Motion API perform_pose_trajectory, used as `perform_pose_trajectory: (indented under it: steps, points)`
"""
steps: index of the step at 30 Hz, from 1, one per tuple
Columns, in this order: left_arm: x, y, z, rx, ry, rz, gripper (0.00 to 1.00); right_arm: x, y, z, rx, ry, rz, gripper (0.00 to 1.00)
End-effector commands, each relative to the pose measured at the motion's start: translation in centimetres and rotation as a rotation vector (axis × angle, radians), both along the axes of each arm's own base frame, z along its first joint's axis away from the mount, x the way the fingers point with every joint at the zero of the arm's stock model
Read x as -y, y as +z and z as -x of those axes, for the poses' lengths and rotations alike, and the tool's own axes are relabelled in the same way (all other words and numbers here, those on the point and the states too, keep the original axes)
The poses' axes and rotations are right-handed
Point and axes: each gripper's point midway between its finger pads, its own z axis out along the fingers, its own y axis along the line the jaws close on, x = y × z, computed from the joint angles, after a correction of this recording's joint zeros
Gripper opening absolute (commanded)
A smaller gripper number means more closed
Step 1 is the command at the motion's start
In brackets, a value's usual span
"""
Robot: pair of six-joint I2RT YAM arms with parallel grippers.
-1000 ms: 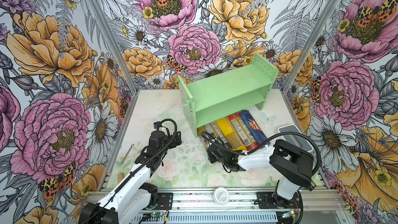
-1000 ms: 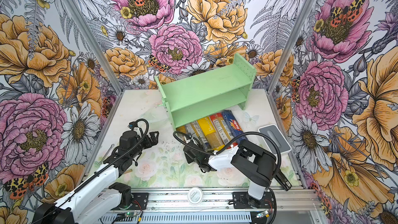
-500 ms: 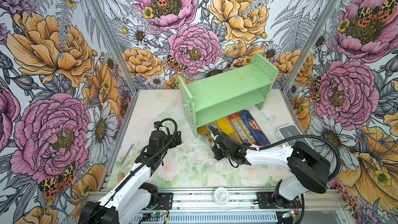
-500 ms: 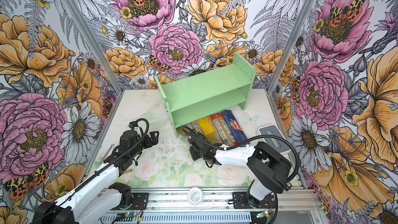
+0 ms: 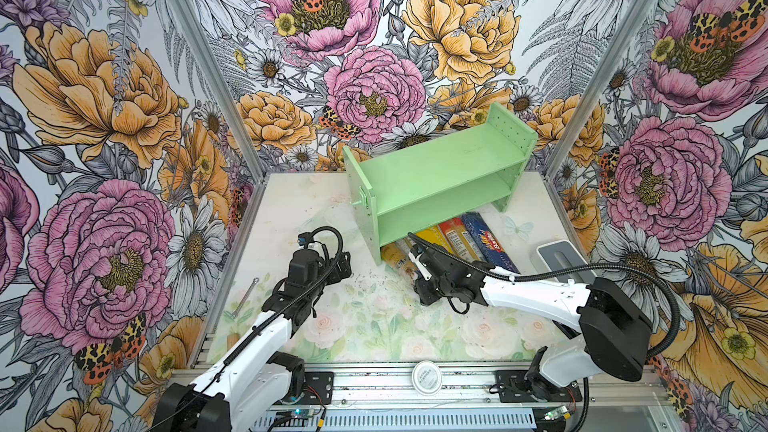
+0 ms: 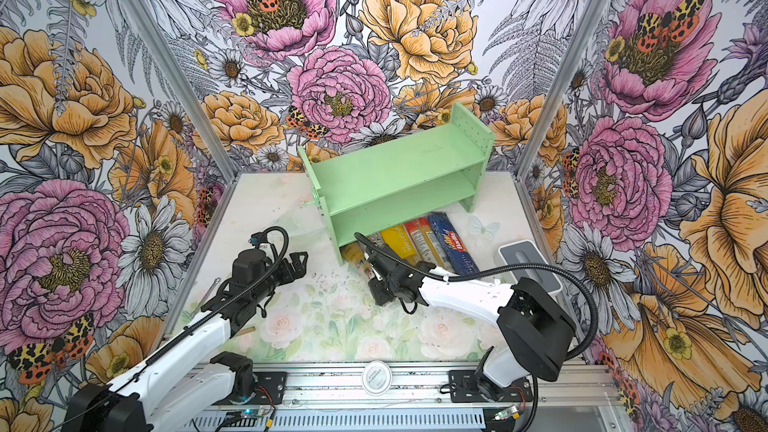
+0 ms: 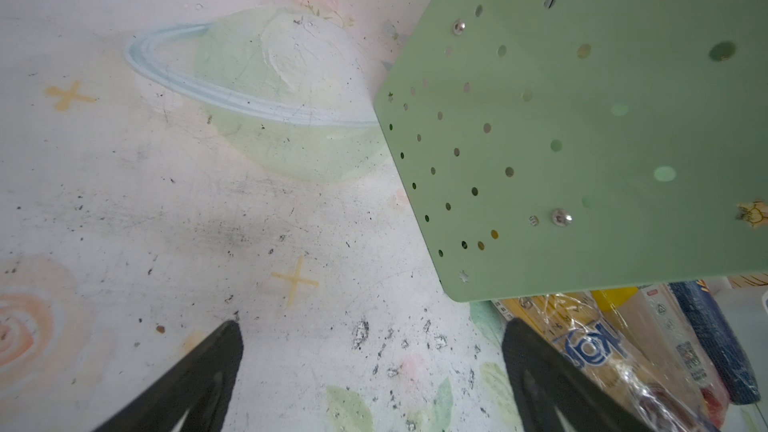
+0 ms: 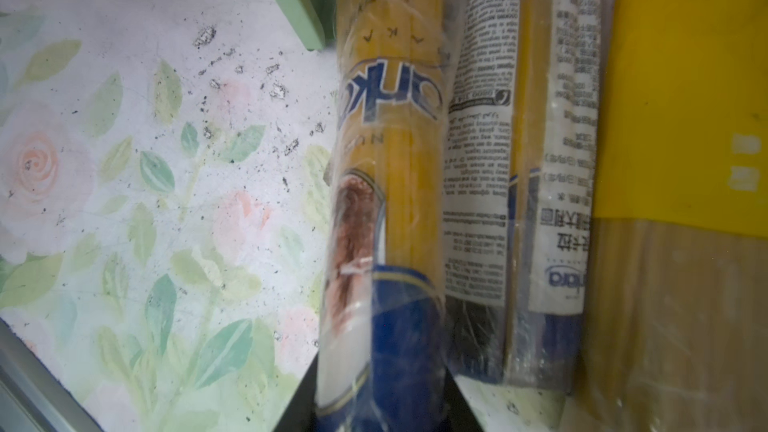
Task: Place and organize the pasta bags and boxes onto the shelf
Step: 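Close the right gripper on the anko spaghetti bag's lower end, then lift the anko bag upright with the right gripper toward the shelf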
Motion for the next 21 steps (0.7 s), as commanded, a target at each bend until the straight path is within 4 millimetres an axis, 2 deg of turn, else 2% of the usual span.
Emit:
perform_pose_trajectory:
  steps: [1,12,21]
  points:
    - [0.4,1.7,-0.7,0.040,-0.011,0.029,0.99,-0.4,4.3,-0.2,0.055,0.027,-0.075,0.00]
    - [0.9,1.6,-1.2,0.024,-0.017,0.041,0.99,2.1,7.9,1.5,0.057,0.016,-0.107,0.00]
    - [1.5,1.1,-1.4,0.002,-0.041,0.039,0.99,3.8,10.0,2.6,0.060,0.005,-0.105,0.00]
